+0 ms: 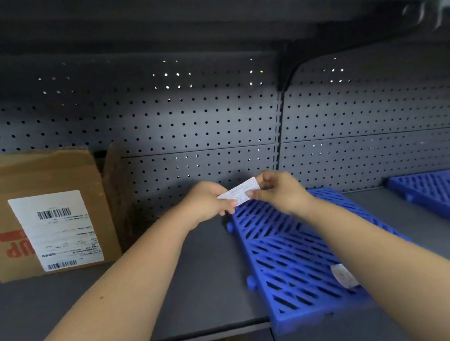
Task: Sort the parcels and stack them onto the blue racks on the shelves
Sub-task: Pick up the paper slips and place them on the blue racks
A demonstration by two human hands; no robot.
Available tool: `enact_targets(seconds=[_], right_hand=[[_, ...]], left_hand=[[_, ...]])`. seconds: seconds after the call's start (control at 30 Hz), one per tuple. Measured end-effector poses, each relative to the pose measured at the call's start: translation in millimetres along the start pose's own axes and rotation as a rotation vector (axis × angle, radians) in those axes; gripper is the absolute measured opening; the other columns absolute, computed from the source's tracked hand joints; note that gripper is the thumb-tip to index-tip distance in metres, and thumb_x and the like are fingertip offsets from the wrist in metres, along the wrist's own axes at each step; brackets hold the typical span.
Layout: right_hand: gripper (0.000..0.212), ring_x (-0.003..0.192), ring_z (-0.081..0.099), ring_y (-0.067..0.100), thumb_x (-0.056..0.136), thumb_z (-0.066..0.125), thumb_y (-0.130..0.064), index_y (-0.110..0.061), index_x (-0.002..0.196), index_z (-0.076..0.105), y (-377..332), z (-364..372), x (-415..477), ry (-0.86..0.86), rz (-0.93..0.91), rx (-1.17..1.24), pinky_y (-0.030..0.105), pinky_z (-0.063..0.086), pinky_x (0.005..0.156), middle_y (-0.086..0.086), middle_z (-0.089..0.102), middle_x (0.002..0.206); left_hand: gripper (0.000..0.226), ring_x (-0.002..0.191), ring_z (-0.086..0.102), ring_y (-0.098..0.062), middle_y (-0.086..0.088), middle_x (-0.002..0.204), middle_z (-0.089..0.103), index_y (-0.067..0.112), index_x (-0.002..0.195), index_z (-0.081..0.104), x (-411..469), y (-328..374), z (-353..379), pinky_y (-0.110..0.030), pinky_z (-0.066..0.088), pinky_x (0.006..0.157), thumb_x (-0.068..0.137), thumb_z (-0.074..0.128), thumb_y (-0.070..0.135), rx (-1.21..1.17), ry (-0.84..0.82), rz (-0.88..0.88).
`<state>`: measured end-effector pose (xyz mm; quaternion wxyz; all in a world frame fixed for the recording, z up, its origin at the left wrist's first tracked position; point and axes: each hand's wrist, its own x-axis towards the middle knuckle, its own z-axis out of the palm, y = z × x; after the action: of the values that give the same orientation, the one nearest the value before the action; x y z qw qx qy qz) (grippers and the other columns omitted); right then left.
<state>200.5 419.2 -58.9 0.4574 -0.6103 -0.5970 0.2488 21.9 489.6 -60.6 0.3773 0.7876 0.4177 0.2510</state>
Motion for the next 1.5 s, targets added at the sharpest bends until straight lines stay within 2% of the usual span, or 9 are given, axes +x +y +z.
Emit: enact_targets(seconds=[0.1, 0.23, 0.33, 0.53, 0.87, 1.0, 1.1, 1.23, 1.5], right_hand=[[0.007, 0.072, 0.068, 0.009, 0.083, 0.074, -0.010, -0.012, 0.083, 0.067, 5.2, -24.5, -14.3, 0.106, 0.048, 0.100, 0.017, 0.049, 0.076, -0.001, 0.073, 0.071], [0.017, 0.067, 0.063, 0.014, 0.084, 0.073, -0.014, 0.001, 0.088, 0.066, 14.7, -55.1, -35.5, 0.243, 0.122, 0.186, 0.024, 0.047, 0.078, 0.008, 0.073, 0.071], [0.021, 0.066, 0.053, 0.020, 0.083, 0.074, -0.016, -0.011, 0.075, 0.056, 23.9, -78.9, -53.3, 0.325, 0.156, 0.214, 0.030, 0.039, 0.069, 0.007, 0.074, 0.070], [0.006, 0.064, 0.063, 0.010, 0.086, 0.071, -0.013, -0.010, 0.080, 0.068, 31.1, -131.8, -98.0, 0.341, 0.148, 0.246, 0.025, 0.045, 0.073, 0.011, 0.073, 0.074], [0.006, 0.058, 0.060, 0.001, 0.089, 0.064, -0.008, -0.012, 0.087, 0.068, 35.0, -227.9, -169.2, 0.427, 0.154, 0.243, 0.012, 0.040, 0.053, 0.005, 0.073, 0.073], [0.016, 0.068, 0.060, 0.011, 0.089, 0.058, -0.003, -0.015, 0.086, 0.068, 44.2, -266.4, -201.8, 0.469, 0.161, 0.238, 0.023, 0.043, 0.061, 0.003, 0.074, 0.073], [0.019, 0.067, 0.063, 0.008, 0.088, 0.056, 0.001, -0.014, 0.090, 0.067, 52.3, -297.5, -231.5, 0.516, 0.171, 0.216, 0.020, 0.047, 0.062, 0.002, 0.074, 0.075], [0.009, 0.073, 0.062, 0.009, 0.090, 0.060, -0.008, -0.014, 0.094, 0.066, 67.7, -343.5, -272.9, 0.579, 0.205, 0.208, 0.030, 0.048, 0.073, 0.001, 0.075, 0.081], [0.015, 0.087, 0.067, 0.020, 0.092, 0.061, -0.018, -0.009, 0.104, 0.064, 103.9, -422.9, -332.5, 0.701, 0.253, 0.193, 0.033, 0.052, 0.072, 0.000, 0.076, 0.086]], left_hand=[[0.007, 0.057, 0.050, -0.010, -0.004, 0.073, 0.070, 0.009, 0.081, 0.071, 8.3, 19.8, 19.3, -0.020, 0.040, 0.056, 0.084, 0.070, 0.015, -0.076, -0.020, 0.033], [0.008, 0.063, 0.051, -0.013, 0.000, 0.070, 0.067, 0.012, 0.087, 0.070, 15.8, 43.5, 50.5, -0.027, 0.043, 0.066, 0.091, 0.063, 0.015, -0.166, -0.015, 0.089], [0.013, 0.062, 0.050, -0.013, 0.000, 0.070, 0.067, 0.019, 0.081, 0.066, 17.2, 64.8, 77.6, -0.027, 0.042, 0.066, 0.092, 0.062, 0.015, -0.220, -0.017, 0.118], [0.019, 0.062, 0.053, -0.011, 0.000, 0.071, 0.066, 0.017, 0.076, 0.061, 3.7, 113.1, 122.5, -0.016, 0.044, 0.057, 0.095, 0.059, 0.020, -0.331, -0.008, 0.165], [0.014, 0.047, 0.054, 0.006, -0.003, 0.072, 0.061, 0.004, 0.098, 0.065, -24.3, 201.4, 209.0, -0.006, 0.040, 0.050, 0.096, 0.055, 0.015, -0.501, -0.005, 0.198], [0.012, 0.046, 0.052, 0.008, 0.000, 0.067, 0.061, 0.008, 0.093, 0.067, -37.4, 233.9, 250.3, -0.006, 0.040, 0.051, 0.095, 0.056, 0.011, -0.556, 0.018, 0.256], [0.014, 0.047, 0.051, 0.007, -0.001, 0.067, 0.061, 0.012, 0.086, 0.067, -45.5, 257.0, 288.0, -0.007, 0.040, 0.052, 0.095, 0.057, 0.011, -0.573, 0.010, 0.276], [0.013, 0.050, 0.053, 0.008, -0.001, 0.071, 0.064, 0.008, 0.096, 0.068, -56.7, 290.0, 341.3, -0.007, 0.040, 0.052, 0.095, 0.056, 0.011, -0.597, -0.017, 0.277], [0.015, 0.067, 0.062, 0.001, 0.003, 0.078, 0.070, 0.021, 0.093, 0.068, -69.6, 340.3, 430.7, -0.016, 0.047, 0.067, 0.096, 0.055, 0.014, -0.597, -0.052, 0.346]])
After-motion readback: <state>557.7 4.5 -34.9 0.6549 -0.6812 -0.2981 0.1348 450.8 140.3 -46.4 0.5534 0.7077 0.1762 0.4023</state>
